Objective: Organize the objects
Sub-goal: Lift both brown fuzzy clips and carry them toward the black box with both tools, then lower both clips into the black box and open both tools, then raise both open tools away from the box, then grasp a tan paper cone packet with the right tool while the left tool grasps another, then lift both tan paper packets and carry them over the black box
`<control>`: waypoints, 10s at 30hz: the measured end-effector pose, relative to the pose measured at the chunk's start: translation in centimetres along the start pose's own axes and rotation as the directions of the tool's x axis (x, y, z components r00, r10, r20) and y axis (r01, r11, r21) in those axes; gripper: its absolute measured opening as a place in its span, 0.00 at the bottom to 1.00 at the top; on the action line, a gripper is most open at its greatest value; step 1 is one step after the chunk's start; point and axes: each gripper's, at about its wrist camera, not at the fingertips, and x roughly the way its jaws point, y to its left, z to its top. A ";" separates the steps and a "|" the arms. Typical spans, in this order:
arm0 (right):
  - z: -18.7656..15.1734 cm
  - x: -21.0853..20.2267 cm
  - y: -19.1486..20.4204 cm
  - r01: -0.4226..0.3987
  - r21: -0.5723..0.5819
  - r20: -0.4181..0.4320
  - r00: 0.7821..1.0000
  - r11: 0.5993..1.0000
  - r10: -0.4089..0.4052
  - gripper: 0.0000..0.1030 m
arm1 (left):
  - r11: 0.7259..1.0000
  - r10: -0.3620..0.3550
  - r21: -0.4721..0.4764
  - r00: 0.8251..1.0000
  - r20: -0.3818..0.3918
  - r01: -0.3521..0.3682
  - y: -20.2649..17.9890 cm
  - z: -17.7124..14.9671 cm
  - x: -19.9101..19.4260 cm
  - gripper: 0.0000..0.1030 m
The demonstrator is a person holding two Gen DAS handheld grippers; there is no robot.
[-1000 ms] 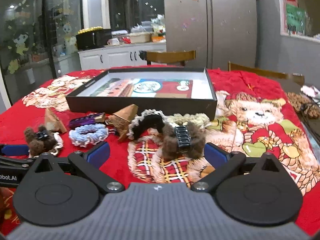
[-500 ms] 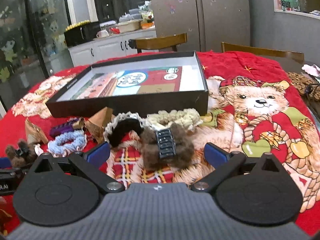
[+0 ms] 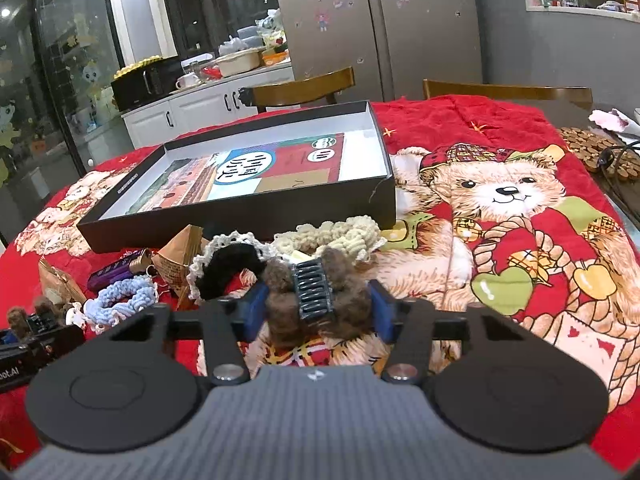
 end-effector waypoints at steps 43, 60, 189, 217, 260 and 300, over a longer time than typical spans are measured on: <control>-0.6 -3.8 -2.5 0.135 0.188 0.169 0.971 0.973 -0.167 0.46 | 1.000 0.012 0.013 0.990 0.140 -0.014 0.0 -0.7 -3.1 0.37; 9.0 -7.0 4.8 -0.045 0.122 0.139 0.990 0.992 0.028 0.45 | 0.996 -0.065 0.081 0.971 0.230 0.047 -0.1 10.2 -7.9 0.36; 8.4 -14.8 9.5 -0.091 -0.105 0.585 0.799 0.990 0.136 1.00 | 0.992 -0.119 0.108 0.814 0.568 0.069 1.8 10.5 -17.8 0.82; 3.3 -1.5 4.1 -0.237 0.139 -0.035 0.969 0.961 0.244 0.86 | 0.995 -0.031 0.096 0.996 0.081 0.023 3.3 2.4 -0.7 0.81; 1.1 1.4 4.2 -0.181 0.179 0.008 0.983 0.967 0.183 0.39 | 0.994 0.005 0.105 0.999 0.049 -0.010 3.2 2.0 0.7 0.40; 2.1 -2.7 5.7 -0.378 0.179 0.142 0.923 0.908 0.357 0.39 | 0.996 0.032 0.076 0.996 0.087 -0.039 3.3 2.8 -1.0 0.38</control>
